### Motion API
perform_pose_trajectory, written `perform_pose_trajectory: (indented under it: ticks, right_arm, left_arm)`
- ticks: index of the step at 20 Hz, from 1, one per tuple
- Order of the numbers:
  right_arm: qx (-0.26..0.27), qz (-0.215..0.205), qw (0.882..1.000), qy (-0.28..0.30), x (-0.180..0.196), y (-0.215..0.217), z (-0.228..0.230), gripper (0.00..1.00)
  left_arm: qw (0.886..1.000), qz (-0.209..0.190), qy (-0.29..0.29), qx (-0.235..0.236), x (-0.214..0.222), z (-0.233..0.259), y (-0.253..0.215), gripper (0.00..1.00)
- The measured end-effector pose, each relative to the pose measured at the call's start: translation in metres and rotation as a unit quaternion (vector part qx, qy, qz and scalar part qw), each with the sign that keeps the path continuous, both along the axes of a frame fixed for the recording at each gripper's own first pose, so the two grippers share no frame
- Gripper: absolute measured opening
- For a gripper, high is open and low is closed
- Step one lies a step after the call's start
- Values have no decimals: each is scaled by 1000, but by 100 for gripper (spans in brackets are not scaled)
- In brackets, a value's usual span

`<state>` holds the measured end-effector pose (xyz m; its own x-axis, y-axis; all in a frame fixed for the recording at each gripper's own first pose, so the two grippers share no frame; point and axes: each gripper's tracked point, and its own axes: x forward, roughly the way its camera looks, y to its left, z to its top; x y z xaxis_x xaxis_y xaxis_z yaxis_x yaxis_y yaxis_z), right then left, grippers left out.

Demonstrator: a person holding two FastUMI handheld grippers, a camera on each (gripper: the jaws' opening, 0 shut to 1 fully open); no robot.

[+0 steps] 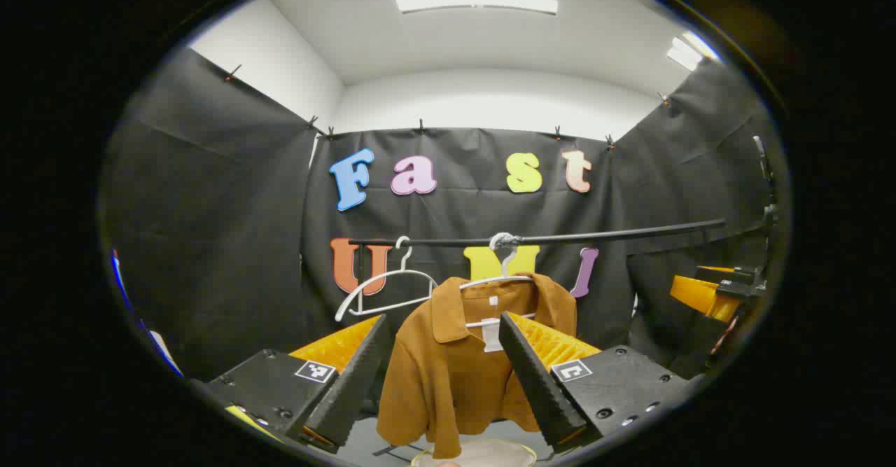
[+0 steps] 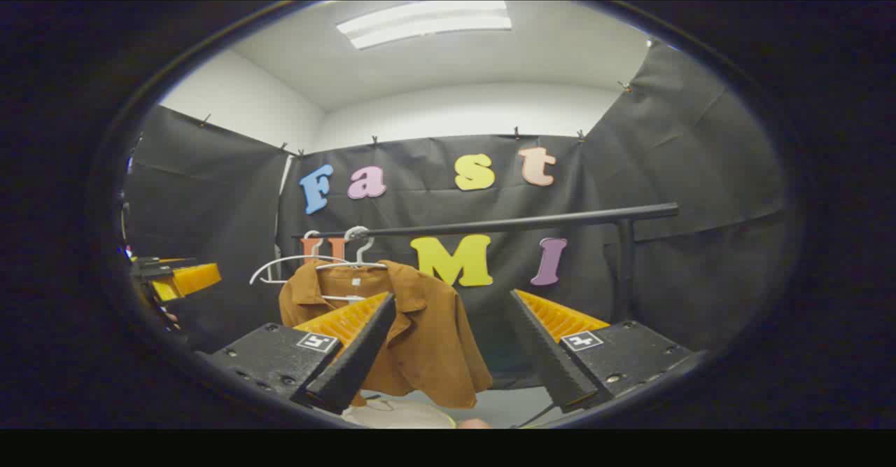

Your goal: Grasp the clothes on the hanger with both hands and then place them into the laundry hamper below.

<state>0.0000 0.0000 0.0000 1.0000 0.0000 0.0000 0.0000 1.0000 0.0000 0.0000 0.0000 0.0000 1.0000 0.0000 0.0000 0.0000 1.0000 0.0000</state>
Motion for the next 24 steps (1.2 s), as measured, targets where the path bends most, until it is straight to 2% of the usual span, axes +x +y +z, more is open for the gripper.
perform_pose_trajectory:
  ticks: [2, 5, 9, 17, 24]
  right_arm:
    - [-1, 3, 1000, 11, 5, 0, -10, 100]
    - [4, 14, 1000, 22, 16, 0, -15, 100]
    - [13, 44, 998, 31, 26, 7, -26, 100]
    - [35, 100, 992, 70, 46, 23, -54, 100]
    - [41, 102, 987, 121, 80, 42, -89, 100]
  left_arm:
    - [1000, 11, 0, 5, 0, 0, 4, 100]
    - [1000, 16, 8, -13, 1, -4, -2, 100]
    - [999, 26, 24, -36, 0, -13, -17, 100]
    - [997, 51, 43, -39, -5, -30, -42, 100]
    - [995, 51, 63, -60, 24, -47, -49, 100]
